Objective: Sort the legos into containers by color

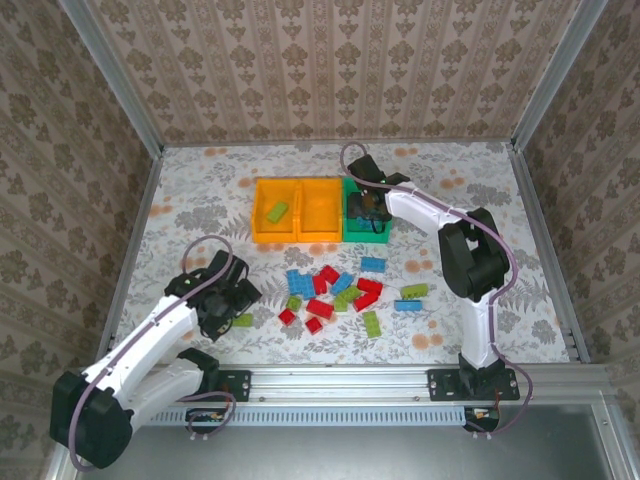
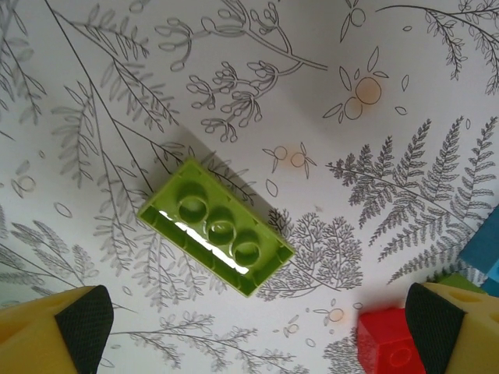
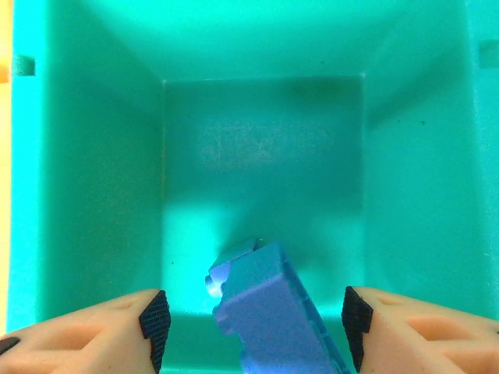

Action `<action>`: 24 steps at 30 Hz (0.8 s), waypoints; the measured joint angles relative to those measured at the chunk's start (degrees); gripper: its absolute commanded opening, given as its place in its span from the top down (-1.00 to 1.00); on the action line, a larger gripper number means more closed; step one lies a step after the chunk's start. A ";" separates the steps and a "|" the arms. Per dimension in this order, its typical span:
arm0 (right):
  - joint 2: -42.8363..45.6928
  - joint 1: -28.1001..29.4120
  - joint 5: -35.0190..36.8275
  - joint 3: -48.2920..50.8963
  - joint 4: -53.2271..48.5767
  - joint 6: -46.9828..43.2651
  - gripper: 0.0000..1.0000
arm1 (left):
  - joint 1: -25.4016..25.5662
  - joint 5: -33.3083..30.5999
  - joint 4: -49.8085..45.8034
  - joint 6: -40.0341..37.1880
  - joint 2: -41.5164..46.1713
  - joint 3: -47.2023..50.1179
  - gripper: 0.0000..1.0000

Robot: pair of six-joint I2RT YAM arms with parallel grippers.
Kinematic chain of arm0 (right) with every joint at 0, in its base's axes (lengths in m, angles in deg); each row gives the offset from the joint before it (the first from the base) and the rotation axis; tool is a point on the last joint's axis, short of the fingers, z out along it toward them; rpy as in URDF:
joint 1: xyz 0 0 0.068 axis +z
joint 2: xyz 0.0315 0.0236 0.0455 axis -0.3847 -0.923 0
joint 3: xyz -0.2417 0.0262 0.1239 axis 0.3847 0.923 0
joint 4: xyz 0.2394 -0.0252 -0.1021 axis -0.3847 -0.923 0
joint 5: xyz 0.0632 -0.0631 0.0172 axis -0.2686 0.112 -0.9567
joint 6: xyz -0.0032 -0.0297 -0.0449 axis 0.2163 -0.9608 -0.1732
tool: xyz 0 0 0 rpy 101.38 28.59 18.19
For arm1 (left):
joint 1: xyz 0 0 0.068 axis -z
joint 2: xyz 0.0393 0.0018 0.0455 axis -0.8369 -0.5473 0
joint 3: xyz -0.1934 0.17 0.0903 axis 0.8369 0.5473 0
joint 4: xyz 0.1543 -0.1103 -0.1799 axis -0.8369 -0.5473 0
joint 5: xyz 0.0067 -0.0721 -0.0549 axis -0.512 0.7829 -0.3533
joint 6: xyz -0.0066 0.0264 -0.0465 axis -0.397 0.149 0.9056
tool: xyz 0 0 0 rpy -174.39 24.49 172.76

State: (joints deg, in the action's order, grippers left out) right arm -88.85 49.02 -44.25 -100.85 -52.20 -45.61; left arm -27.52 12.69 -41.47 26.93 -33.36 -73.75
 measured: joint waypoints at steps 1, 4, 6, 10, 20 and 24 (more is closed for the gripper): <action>0.42 0.00 -0.46 0.00 0.74 0.04 -0.42 | 0.04 0.42 0.31 1.11 -0.76 0.00 -1.00; 2.14 0.02 -0.92 0.76 1.70 0.24 -0.45 | 0.33 1.31 0.94 3.89 -3.13 0.00 -1.00; 3.15 0.02 -0.92 1.90 1.81 0.26 -0.47 | 0.37 1.95 0.96 5.81 -4.28 0.00 -1.00; 4.92 0.02 -0.92 4.63 2.82 0.26 -0.49 | 0.37 3.26 1.88 9.62 -5.18 0.07 -1.00; 9.84 0.00 -0.83 8.81 4.37 0.26 -0.53 | 0.68 4.42 4.00 15.45 -7.78 0.81 -0.93; 11.87 0.00 -0.59 10.71 4.83 0.24 -0.55 | 0.52 4.42 5.66 16.76 -8.22 2.54 -0.85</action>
State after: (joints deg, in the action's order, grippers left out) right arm -76.99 49.02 -44.84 -90.14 -47.36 -45.37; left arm -26.99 17.11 -35.81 43.69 -41.58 -71.22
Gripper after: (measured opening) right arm 0.771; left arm 0.940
